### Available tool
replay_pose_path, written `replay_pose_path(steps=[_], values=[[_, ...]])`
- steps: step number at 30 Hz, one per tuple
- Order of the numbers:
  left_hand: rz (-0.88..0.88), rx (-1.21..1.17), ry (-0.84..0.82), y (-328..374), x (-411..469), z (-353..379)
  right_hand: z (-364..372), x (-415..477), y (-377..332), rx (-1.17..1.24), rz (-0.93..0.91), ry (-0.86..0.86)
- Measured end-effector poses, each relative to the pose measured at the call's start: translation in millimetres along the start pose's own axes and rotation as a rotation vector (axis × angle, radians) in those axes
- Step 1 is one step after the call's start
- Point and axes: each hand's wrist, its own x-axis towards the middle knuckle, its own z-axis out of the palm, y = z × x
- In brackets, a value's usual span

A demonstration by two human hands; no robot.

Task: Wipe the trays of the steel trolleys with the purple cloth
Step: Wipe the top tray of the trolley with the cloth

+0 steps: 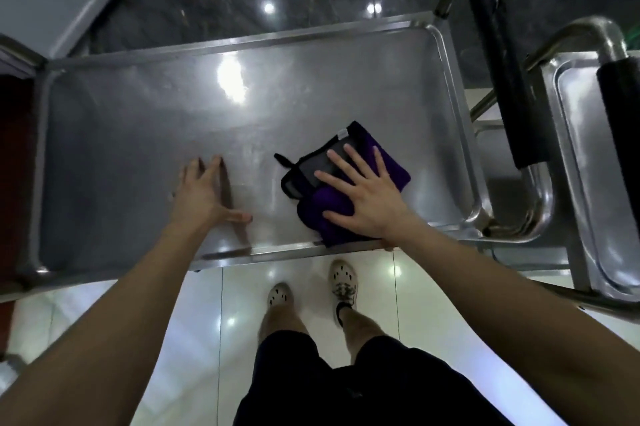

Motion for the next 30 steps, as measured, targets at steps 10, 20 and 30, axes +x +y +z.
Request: replay_pose_path(steps=[10, 20, 30], values=[[0.018, 0.057, -0.068, 0.2, 24.5, -0.2, -43.8, 225.0, 37.7, 0.034, 0.405, -0.09], [0.046, 0.028, -0.036, 2.9, 39.6, -6.9, -21.4, 188.0, -21.7, -0.006, 0.038, -0.105], [0.223, -0.073, -0.166, -30.9, 28.8, -39.0, 26.1, 24.6, -140.3, 0.012, 0.314, -0.079]])
